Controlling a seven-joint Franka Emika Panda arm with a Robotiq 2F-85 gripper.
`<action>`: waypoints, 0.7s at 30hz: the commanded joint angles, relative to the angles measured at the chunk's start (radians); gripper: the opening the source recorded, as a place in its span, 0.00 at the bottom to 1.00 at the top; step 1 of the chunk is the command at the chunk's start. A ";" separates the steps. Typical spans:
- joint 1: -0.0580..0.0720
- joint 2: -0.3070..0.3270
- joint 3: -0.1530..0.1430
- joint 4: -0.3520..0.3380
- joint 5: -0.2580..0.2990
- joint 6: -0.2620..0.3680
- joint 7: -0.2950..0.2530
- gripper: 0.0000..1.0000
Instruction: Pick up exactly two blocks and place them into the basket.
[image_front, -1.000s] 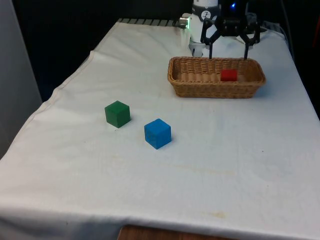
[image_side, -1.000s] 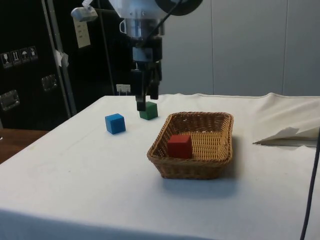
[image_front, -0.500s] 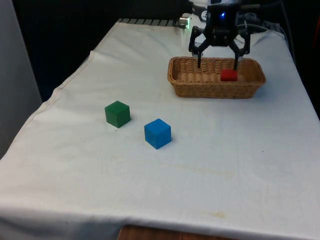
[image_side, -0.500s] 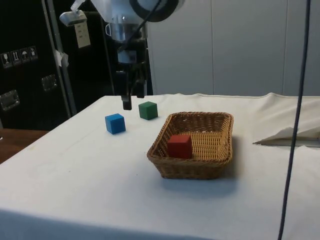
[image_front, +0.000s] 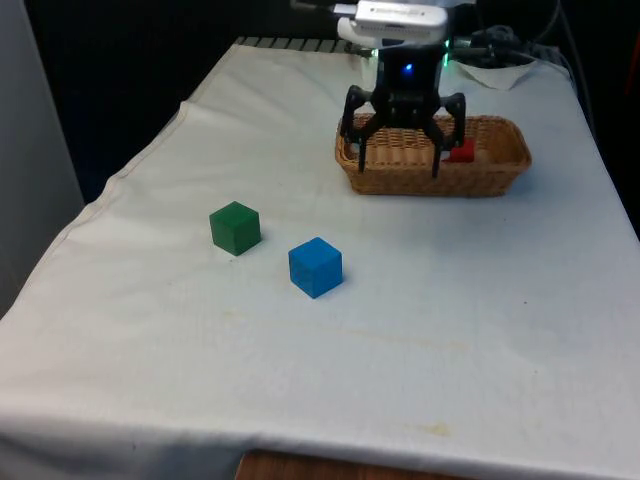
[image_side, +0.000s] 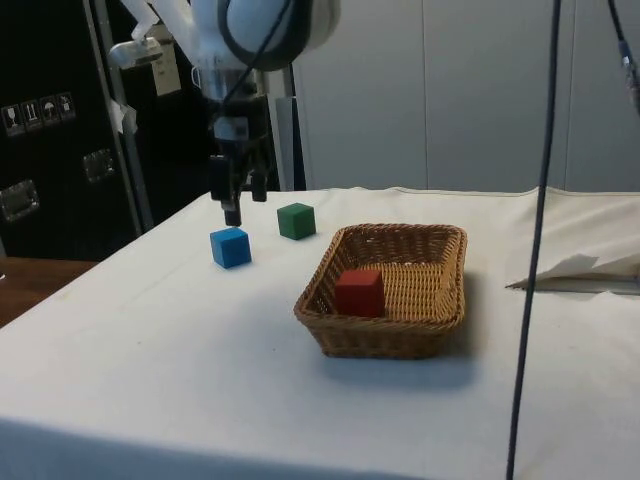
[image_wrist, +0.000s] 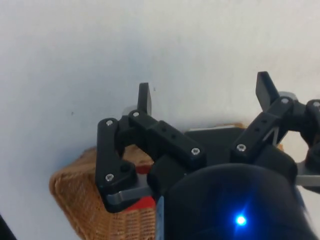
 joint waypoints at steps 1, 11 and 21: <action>-0.013 0.017 0.002 0.020 0.019 -0.005 -0.025 1.00; -0.025 0.088 -0.046 0.114 0.062 -0.022 -0.099 1.00; -0.036 0.179 -0.058 0.227 0.148 -0.037 -0.161 1.00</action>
